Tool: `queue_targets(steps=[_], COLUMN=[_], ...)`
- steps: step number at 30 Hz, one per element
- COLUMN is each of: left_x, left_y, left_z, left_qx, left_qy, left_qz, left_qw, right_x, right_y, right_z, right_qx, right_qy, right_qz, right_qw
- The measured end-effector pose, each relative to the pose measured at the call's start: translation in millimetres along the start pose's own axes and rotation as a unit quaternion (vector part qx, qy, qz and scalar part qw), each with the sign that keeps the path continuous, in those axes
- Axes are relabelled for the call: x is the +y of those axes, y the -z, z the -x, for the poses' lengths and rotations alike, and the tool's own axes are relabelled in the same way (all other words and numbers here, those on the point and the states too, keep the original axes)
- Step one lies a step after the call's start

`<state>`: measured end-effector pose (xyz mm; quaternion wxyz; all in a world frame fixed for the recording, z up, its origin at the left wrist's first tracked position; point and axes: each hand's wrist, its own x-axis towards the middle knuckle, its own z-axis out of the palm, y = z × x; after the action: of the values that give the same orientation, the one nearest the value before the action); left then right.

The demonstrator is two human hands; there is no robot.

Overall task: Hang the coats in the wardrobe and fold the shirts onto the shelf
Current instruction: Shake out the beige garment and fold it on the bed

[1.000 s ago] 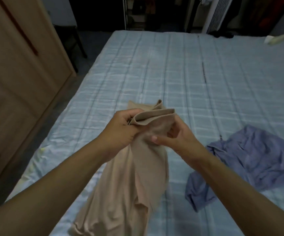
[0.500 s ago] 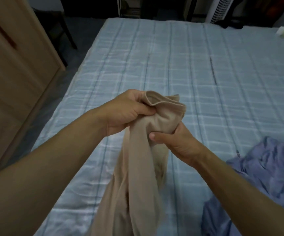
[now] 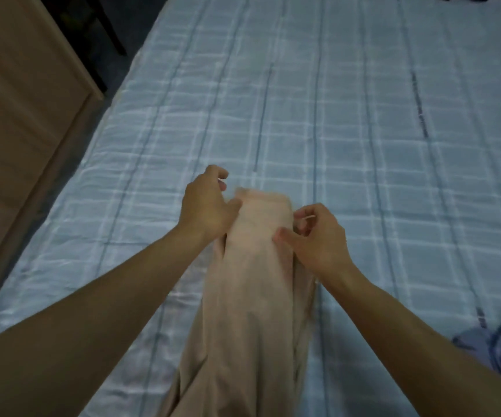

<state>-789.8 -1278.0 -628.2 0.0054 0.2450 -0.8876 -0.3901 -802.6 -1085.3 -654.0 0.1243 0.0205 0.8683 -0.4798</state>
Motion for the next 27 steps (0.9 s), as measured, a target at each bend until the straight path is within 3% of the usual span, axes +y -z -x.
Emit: queue_targets(steps=[5,8,11,14,16,21,27], left_x=[-22,-23,-36,-65,-89,-110,-97], left_y=[-17,-19,-26,-44,-55,-71,-49], left_z=[22,47,62,63,59,49,82], left_qx=[-0.004,0.009,0.010,-0.090,-0.121,-0.113,-0.137], left_qy=[-0.071,-0.172,-0.279,-0.252,-0.234,-0.243,-0.197], left_qz=[-0.109,-0.137,-0.178,-0.299,-0.333,-0.332,-0.315], left_qw=[0.992,0.975,0.943,0.916,0.905,0.905,0.918], right_x=[17,19,24,45,63,78,66], right_y=[-9,-11,-24,-48,-61,-77,-60], right_z=[8,27,45,60,66,57,69], right_qx=[0.023,0.028,-0.029,-0.102,-0.100,-0.048,-0.122], right_qy=[0.038,0.122,0.226,0.232,0.228,0.236,0.202], right_qz=[0.012,0.015,0.116,0.270,0.330,0.365,0.378], right_qw=[0.999,0.992,0.967,0.929,0.911,0.900,0.895])
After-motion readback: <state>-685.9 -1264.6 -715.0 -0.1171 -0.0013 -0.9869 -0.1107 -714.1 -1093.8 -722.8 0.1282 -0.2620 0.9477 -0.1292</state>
